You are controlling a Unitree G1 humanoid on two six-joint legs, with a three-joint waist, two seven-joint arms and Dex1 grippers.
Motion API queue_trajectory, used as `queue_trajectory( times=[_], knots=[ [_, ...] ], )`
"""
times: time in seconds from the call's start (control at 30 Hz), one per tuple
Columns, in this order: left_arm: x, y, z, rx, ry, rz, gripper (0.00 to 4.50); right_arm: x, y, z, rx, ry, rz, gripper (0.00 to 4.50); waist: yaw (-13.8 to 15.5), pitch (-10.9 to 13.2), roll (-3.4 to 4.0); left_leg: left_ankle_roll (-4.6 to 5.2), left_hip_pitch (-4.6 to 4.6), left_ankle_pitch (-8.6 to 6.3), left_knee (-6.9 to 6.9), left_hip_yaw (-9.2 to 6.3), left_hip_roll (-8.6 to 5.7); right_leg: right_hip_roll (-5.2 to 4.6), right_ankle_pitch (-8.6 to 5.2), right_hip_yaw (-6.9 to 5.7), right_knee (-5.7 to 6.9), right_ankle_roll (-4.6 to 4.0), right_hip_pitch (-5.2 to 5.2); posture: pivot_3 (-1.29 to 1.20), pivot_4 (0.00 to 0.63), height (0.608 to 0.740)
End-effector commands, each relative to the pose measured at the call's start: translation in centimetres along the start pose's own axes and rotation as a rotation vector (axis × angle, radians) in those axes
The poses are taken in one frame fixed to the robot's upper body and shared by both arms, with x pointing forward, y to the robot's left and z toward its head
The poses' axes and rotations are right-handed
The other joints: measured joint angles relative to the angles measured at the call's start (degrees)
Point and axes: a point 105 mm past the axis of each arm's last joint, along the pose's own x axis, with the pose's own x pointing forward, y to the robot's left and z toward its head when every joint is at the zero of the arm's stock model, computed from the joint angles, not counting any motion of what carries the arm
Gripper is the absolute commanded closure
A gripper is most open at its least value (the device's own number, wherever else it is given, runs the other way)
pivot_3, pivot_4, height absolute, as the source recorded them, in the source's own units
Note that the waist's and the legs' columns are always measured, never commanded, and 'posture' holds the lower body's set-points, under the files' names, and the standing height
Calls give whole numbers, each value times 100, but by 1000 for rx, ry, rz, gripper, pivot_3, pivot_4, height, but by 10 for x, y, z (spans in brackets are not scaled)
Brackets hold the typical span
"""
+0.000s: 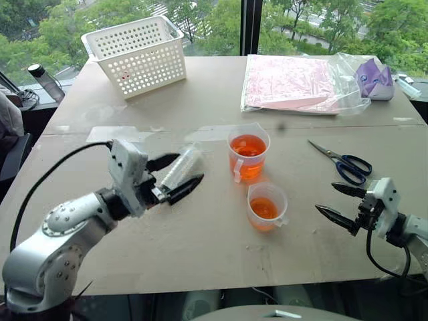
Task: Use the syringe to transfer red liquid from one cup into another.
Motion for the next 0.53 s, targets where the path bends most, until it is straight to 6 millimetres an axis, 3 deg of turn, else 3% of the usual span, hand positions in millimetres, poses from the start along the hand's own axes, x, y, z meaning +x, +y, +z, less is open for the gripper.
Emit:
queue_trajectory(
  times=[0.03,0.13,0.23,0.4,0.53],
  knots=[
    [-11,-22,-26,99,70,-44,0,-8,3,0,-19,-24,3,15,6,1,-1,0,13,-1,-2,-1,0,0,-1,-1,2,-3,12,0,150,740],
    [-19,-22,-59,76,101,18,0,-15,-1,-14,-9,-34,-50,15,64,-3,9,29,100,-20,-25,-2,0,-9,-9,-3,-18,-19,93,0,150,740],
    [-21,-21,-75,76,88,55,0,-23,-2,-26,1,-45,-65,15,106,-7,16,32,105,-23,-29,-3,0,-17,-14,-4,-31,-31,98,0,150,740],
    [-17,-18,-88,83,102,91,0,-30,-3,-34,-1,-53,-72,15,78,-16,23,48,88,-32,-28,-1,0,-20,-12,-4,-56,-29,97,0,150,740],
    [-14,-18,-86,103,104,56,0,-31,-1,-37,6,-53,-66,15,68,-19,27,54,77,-36,-28,-1,0,-20,-1,-9,-66,-8,92,0,150,740]
  ],
)
